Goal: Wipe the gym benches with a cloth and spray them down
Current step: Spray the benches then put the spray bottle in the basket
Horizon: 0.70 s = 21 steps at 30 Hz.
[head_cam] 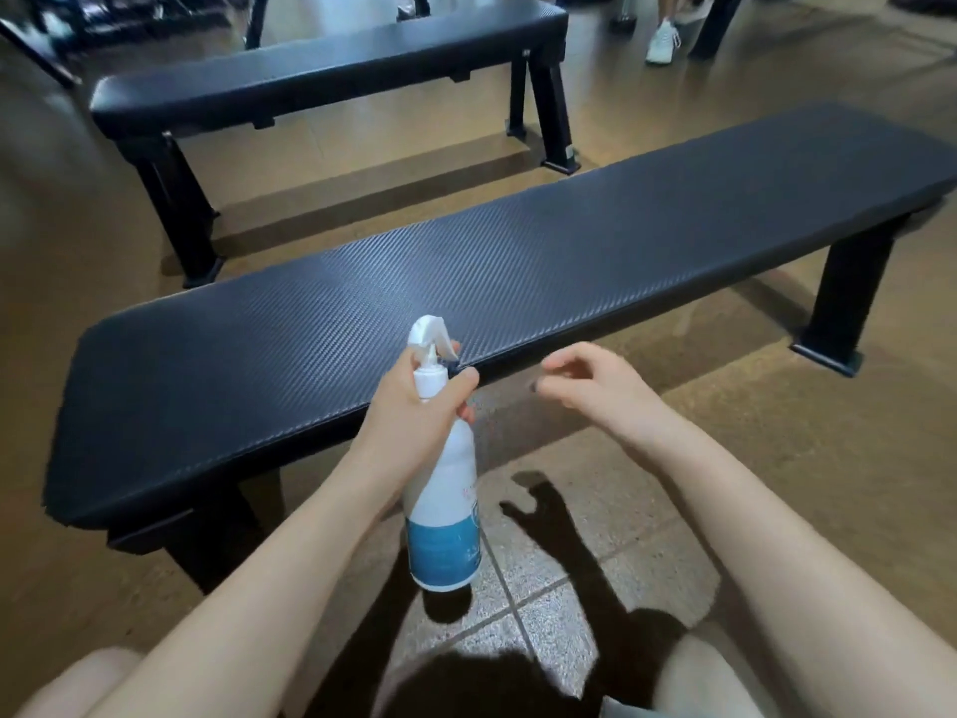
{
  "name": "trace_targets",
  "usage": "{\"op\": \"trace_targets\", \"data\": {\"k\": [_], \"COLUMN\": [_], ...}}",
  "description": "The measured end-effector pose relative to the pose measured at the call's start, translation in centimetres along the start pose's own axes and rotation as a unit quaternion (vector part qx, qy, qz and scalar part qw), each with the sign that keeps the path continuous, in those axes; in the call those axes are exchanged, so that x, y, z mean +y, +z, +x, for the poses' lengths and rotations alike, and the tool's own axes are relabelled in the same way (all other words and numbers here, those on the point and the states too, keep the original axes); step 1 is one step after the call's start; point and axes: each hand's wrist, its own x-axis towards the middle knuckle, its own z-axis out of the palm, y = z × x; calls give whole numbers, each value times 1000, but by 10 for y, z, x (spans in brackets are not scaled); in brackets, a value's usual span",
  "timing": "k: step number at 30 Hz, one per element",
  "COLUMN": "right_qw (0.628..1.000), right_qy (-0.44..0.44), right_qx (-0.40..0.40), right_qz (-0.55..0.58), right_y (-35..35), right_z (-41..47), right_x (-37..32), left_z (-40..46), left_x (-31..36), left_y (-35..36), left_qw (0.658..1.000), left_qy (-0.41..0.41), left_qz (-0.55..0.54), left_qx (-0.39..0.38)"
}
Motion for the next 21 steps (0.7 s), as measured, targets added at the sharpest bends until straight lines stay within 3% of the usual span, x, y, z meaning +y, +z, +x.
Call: {"op": "trace_targets", "data": {"k": [2, 4, 8, 17, 21], "right_qw": [973, 941, 884, 847, 808], "right_qy": [81, 143, 120, 98, 109], "right_qx": [140, 148, 173, 213, 196], "right_qz": [163, 267, 418, 478, 545], "right_y": [-16, -15, 2, 16, 7], "right_z": [19, 36, 69, 78, 71], "right_x": [15, 23, 11, 13, 10], "left_z": [1, 3, 8, 10, 8], "left_x": [-3, -2, 1, 11, 28], "left_y": [5, 11, 23, 38, 55], "left_qw": [1000, 1000, 1000, 998, 997], "left_qy": [-1, 4, 4, -63, -67], "left_qz": [5, 18, 15, 14, 31], "left_qx": [3, 9, 16, 28, 22]}}
